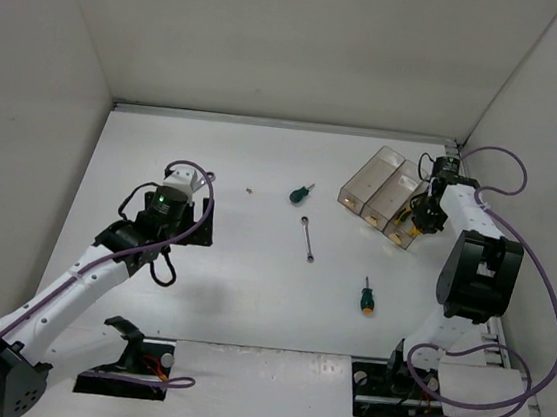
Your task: Sort the tools into containers
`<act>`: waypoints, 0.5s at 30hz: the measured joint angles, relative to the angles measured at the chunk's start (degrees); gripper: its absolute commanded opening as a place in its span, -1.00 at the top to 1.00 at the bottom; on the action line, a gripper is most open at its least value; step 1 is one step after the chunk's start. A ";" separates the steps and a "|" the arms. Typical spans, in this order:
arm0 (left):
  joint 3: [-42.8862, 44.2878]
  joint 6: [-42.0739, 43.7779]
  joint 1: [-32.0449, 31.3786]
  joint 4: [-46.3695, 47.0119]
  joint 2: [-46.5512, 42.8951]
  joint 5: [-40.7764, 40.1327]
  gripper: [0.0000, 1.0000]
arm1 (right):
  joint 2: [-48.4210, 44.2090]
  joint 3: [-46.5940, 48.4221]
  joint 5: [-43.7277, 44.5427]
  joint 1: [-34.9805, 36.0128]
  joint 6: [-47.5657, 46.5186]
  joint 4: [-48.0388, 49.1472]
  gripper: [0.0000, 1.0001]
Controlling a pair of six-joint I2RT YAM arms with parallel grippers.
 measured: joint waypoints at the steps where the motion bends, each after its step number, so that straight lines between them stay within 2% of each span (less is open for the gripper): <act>1: 0.00 -0.02 0.00 0.02 -0.04 0.00 -1.00 | 0.37 0.00 0.00 0.00 0.00 0.00 0.90; 2: 0.00 -0.02 0.00 0.04 -0.04 0.00 -0.99 | 0.76 0.02 0.02 0.00 0.00 -0.04 0.86; 4: 0.00 -0.04 0.00 0.07 -0.04 0.02 -0.99 | 1.22 0.15 0.00 0.00 0.02 -0.09 0.63; 7: 0.00 -0.11 0.00 0.13 -0.07 0.00 -0.99 | 1.38 0.59 0.04 0.00 0.22 -0.17 0.45; 8: 0.00 -0.15 0.00 0.13 -0.07 0.00 -0.99 | 1.40 0.83 0.02 0.00 0.24 -0.17 0.33; 12: 0.00 -0.22 0.00 0.17 -0.07 0.02 -0.99 | 1.33 1.68 0.07 0.00 0.44 0.13 0.08; 15: 0.00 -0.35 0.00 0.17 -0.07 0.04 -0.99 | 0.92 1.68 0.20 0.00 0.44 0.00 -0.02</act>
